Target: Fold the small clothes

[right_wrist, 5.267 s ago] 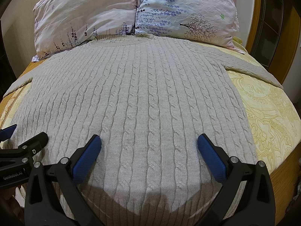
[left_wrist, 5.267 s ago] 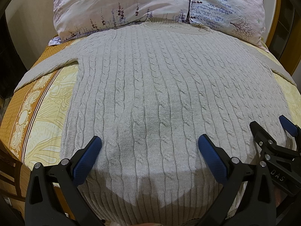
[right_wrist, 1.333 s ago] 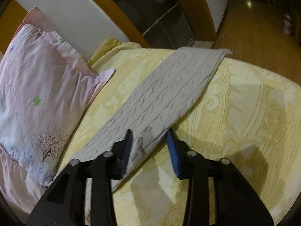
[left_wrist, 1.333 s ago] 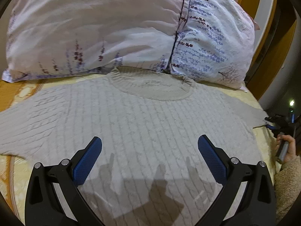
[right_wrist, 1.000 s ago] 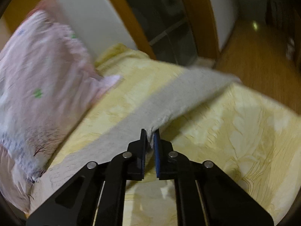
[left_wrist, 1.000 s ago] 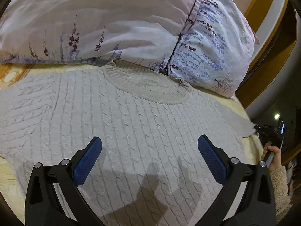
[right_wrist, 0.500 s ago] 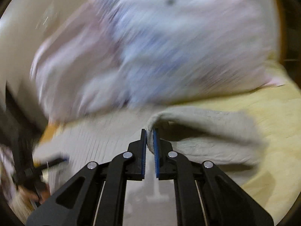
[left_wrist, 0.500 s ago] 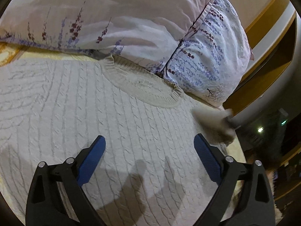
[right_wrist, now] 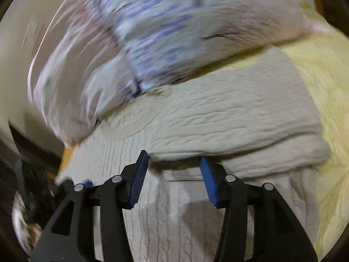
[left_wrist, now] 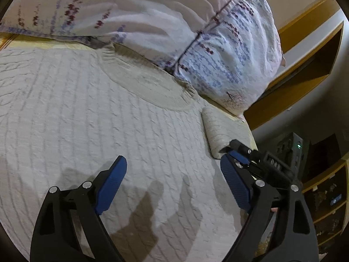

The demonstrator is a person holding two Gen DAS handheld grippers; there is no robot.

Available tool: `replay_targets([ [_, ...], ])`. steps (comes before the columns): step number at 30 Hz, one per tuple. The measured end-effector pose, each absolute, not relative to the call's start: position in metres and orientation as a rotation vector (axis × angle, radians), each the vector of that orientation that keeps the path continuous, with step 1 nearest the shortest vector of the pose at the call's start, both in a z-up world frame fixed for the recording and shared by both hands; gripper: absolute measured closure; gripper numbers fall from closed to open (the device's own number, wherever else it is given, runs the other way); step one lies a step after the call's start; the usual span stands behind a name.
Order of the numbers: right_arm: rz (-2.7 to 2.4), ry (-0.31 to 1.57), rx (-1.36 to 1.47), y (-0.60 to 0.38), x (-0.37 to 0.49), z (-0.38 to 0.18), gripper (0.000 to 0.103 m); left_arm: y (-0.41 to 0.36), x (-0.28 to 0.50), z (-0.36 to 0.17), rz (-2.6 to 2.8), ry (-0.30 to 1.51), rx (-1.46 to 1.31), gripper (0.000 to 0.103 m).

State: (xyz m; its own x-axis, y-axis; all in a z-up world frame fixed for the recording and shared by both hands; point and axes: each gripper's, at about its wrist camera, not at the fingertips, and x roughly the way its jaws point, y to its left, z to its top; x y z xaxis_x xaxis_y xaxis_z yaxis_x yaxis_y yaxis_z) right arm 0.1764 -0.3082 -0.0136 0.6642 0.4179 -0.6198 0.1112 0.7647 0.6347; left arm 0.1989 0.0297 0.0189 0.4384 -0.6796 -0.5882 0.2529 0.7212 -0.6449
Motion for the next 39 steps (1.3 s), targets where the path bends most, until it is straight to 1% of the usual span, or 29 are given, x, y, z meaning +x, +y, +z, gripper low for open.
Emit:
replay_targets([
  [4, 0.105, 0.794, 0.878, -0.348, 0.161, -0.017, 0.055, 0.015, 0.2, 0.023, -0.637, 0.967, -0.499, 0.014],
  [7, 0.033, 0.755, 0.895, -0.365, 0.153, -0.014, 0.055, -0.003, 0.205, 0.028, -0.683, 0.996, -0.507, 0.014],
  [9, -0.02, 0.745, 0.9, -0.375, 0.153, -0.013, 0.057, -0.015, 0.209, 0.031, -0.711, 1.001, -0.499, 0.015],
  [12, -0.104, 0.738, 0.817, -0.376, 0.159, -0.009, 0.079, -0.025, 0.212, 0.034, -0.73, 0.984, -0.501, 0.015],
  [13, -0.118, 0.736, 0.781, -0.376, 0.161, -0.006, 0.09, -0.023, 0.211, 0.033, -0.735, 0.985, -0.513, 0.015],
  [14, -0.118, 0.725, 0.728, -0.371, 0.163, 0.0, 0.092, -0.021, 0.211, 0.032, -0.738, 0.988, -0.525, 0.015],
  [17, -0.042, 0.67, 0.605, -0.344, 0.169, 0.025, 0.093, -0.006, 0.214, 0.026, -0.71, 0.996, -0.564, 0.017],
  [21, 0.162, 0.642, 0.491, -0.287, 0.182, 0.052, 0.093, 0.023, 0.221, 0.02, -0.688, 0.984, -0.712, 0.017],
  [24, 0.361, 0.729, 0.379, -0.227, 0.199, 0.051, 0.093, 0.045, 0.225, 0.014, -0.664, 0.964, -0.811, 0.017],
  [26, 0.491, 0.819, 0.256, -0.184, 0.206, 0.038, 0.084, 0.055, 0.228, 0.009, -0.651, 0.96, -0.857, 0.017],
  [27, 0.521, 0.839, 0.205, -0.17, 0.205, 0.033, 0.082, 0.056, 0.228, 0.008, -0.645, 0.962, -0.866, 0.017],
  [29, 0.558, 0.867, 0.152, -0.154, 0.2, 0.024, 0.069, 0.059, 0.231, 0.003, -0.627, 0.975, -0.887, 0.017],
  [31, 0.575, 0.86, 0.195, -0.159, 0.194, 0.022, 0.061, 0.058, 0.232, -0.001, -0.622, 0.985, -0.879, 0.017],
  [32, 0.567, 0.861, 0.24, -0.17, 0.191, 0.023, 0.06, 0.056, 0.232, -0.002, -0.619, 0.989, -0.869, 0.017],
  [34, 0.561, 0.861, 0.363, -0.197, 0.183, 0.024, 0.059, 0.051, 0.231, -0.001, -0.62, 1.0, -0.845, 0.017],
  [38, 0.458, 0.843, 0.561, -0.253, 0.16, 0.023, 0.059, 0.041, 0.229, -0.004, -0.627, 1.048, -0.842, 0.025],
  [39, 0.436, 0.846, 0.607, -0.265, 0.155, 0.021, 0.058, 0.036, 0.228, -0.006, -0.613, 1.071, -0.836, 0.025],
])
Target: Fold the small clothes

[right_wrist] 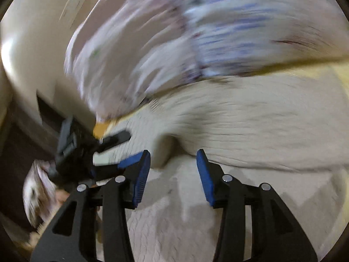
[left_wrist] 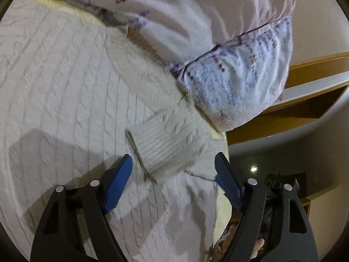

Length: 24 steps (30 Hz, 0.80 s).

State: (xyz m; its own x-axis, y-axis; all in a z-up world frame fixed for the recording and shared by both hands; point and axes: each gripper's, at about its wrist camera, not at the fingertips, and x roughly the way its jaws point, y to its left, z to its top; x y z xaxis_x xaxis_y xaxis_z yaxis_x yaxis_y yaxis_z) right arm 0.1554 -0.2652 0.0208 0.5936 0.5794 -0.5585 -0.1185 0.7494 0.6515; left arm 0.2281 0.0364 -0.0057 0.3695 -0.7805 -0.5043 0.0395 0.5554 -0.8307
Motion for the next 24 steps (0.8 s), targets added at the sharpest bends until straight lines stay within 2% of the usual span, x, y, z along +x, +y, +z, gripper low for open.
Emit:
replay_targets([
  [7, 0.313, 0.889, 0.849, -0.326, 0.139, -0.006, 0.056, 0.019, 0.219, -0.012, -0.565, 1.149, -0.863, 0.028],
  [12, 0.283, 0.893, 0.923, -0.335, 0.139, -0.021, 0.052, 0.015, 0.205, -0.026, -0.572, 1.203, -1.118, 0.028],
  [20, 0.225, 0.881, 0.988, -0.345, 0.135, -0.031, 0.051, 0.009, 0.22, -0.034, -0.454, 1.149, -1.278, 0.029],
  [22, 0.192, 0.875, 0.997, -0.348, 0.133, -0.032, 0.051, 0.015, 0.222, -0.033, -0.431, 1.12, -1.286, 0.037],
  [24, 0.131, 0.862, 1.003, -0.351, 0.13, -0.033, 0.051, 0.02, 0.225, -0.031, -0.413, 1.084, -1.268, 0.058],
])
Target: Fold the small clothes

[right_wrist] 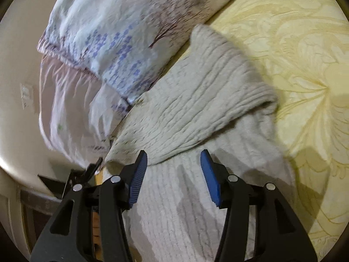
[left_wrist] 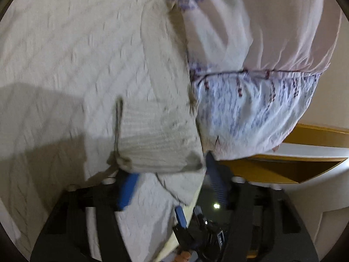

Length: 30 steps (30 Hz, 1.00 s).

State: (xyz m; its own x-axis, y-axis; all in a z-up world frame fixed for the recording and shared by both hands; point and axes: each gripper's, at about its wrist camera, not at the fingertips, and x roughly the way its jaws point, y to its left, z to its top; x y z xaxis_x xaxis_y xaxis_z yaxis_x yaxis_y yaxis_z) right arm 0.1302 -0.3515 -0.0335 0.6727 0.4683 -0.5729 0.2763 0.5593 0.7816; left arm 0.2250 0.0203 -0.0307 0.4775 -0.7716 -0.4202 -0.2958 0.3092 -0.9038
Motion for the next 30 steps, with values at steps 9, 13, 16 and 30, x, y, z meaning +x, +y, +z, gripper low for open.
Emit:
replay_targets([
  [9, -0.04, 0.806, 0.932, -0.366, 0.145, -0.038, 0.087, 0.04, 0.243, -0.008, -0.394, 0.981, -1.055, 0.094],
  [13, -0.063, 0.687, 0.805, -0.367, 0.137, -0.014, 0.094, 0.048, 0.242, 0.012, -0.409, 0.915, -0.879, 0.095],
  [16, -0.063, 0.634, 0.706, -0.359, 0.129, -0.002, 0.094, 0.046, 0.238, 0.02, -0.42, 0.881, -0.724, 0.095],
  [30, -0.123, 0.807, 0.574, -0.337, 0.123, -0.025, 0.073, 0.042, 0.229, -0.009, -0.339, 0.988, -0.484, 0.095],
])
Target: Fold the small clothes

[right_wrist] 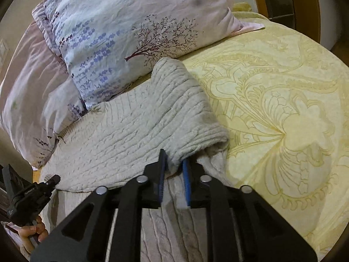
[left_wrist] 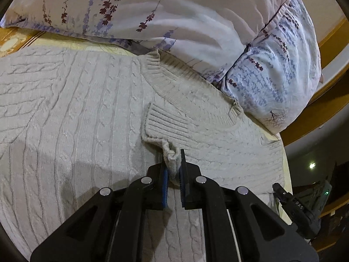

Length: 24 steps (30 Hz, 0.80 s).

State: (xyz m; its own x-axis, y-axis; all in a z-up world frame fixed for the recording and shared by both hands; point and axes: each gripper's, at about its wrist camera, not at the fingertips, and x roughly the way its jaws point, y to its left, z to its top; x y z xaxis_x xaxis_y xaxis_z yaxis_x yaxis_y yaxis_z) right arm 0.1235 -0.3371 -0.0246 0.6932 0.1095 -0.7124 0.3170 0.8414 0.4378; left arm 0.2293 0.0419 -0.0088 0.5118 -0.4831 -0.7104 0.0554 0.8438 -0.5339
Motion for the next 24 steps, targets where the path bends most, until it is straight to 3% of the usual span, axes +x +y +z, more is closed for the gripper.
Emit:
replay_targets([
  [2, -0.139, 0.791, 0.534, -0.33, 0.115, -0.014, 0.054, 0.048, 0.229, -0.008, -0.359, 1.002, -0.512, 0.095],
  [8, -0.243, 0.646, 0.353, -0.311, 0.093, 0.027, 0.037, 0.108, 0.192, 0.012, -0.364, 0.948, -0.576, 0.09],
  [10, -0.173, 0.672, 0.302, -0.298, 0.107, 0.029, 0.035, 0.142, 0.175, 0.021, -0.32, 0.91, -0.62, 0.083],
  [12, -0.083, 0.731, 0.272, -0.279, 0.128, 0.024, 0.035, 0.17, 0.161, 0.025, -0.265, 0.878, -0.648, 0.065],
  [14, -0.037, 0.784, 0.231, -0.261, 0.147, 0.017, 0.035, 0.208, 0.142, 0.029, -0.172, 0.836, -0.678, 0.055],
  [19, 0.044, 0.899, 0.183, -0.23, 0.176, -0.004, 0.034, 0.282, 0.106, 0.023, 0.031, 0.792, -0.787, 0.055],
  [20, 0.052, 0.91, 0.19, -0.227, 0.177, -0.008, 0.029, 0.294, 0.101, 0.02, 0.062, 0.79, -0.807, 0.055],
  [24, 0.057, 0.891, 0.193, -0.222, 0.17, -0.01, 0.025, 0.324, 0.093, 0.005, 0.139, 0.797, -0.921, 0.055],
])
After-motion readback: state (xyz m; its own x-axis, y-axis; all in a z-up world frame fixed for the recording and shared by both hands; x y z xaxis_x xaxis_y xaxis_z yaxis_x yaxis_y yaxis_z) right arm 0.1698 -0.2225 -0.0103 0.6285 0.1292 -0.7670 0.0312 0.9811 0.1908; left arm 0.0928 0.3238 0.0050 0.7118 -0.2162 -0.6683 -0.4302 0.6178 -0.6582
